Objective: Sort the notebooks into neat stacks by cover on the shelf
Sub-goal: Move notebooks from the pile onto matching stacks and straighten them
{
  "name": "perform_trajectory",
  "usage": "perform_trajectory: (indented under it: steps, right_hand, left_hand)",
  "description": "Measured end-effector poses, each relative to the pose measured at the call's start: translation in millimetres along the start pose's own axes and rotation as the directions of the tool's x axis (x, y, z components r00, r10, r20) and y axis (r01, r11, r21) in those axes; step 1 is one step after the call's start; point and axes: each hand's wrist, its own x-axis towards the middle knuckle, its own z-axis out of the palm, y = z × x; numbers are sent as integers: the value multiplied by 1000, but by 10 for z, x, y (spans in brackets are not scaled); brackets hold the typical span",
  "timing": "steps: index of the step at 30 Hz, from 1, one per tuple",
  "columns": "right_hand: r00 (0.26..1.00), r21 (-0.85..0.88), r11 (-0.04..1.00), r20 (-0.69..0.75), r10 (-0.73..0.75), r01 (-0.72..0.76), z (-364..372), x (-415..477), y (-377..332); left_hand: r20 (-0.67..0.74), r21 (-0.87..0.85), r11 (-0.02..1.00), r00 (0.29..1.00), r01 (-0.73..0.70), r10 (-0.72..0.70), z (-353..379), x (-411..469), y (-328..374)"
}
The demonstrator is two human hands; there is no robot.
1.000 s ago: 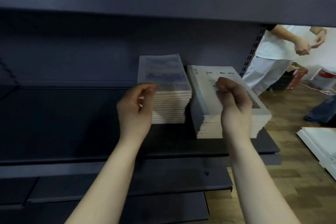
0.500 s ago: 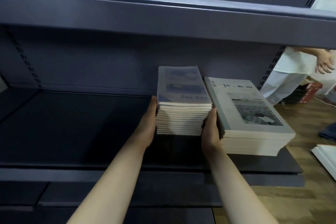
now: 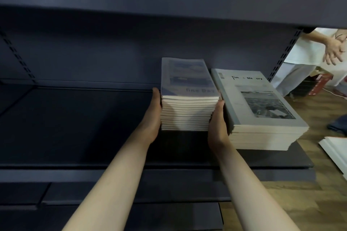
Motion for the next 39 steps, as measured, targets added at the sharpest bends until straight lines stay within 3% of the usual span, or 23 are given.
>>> perform_trajectory:
  steps: [3,7,14,24,29,39]
  right_hand:
    - [994,-71,997,102,-26,33,-66,-15,26]
    - [985,-151,983,154,-80,104,-41,-18,-15]
    - [979,-87,983,140,-147,160,6,26,0]
    - [991,-81,994,115,-66,75,-33,-38,-16]
    - [998,-98,995,66,18,-12,-43,-169,-112]
    - [986,-309,941,135,-98,136,-54,-481,-416]
  left_hand:
    - [34,68,998,999,15,-18,-80,-30,-85]
    - [-1,186,980,998,-67,69,-101,-54,-154]
    - [-48,194,976,993,-100,111,-40,-25,-126]
    - [4,116,982,989,-146,147,-80,-120,-125]
    - [-44,192,967,983,-166,177,-80,-269,-129]
    - [-43,504,833,957,-227,287,-202,-606,-2]
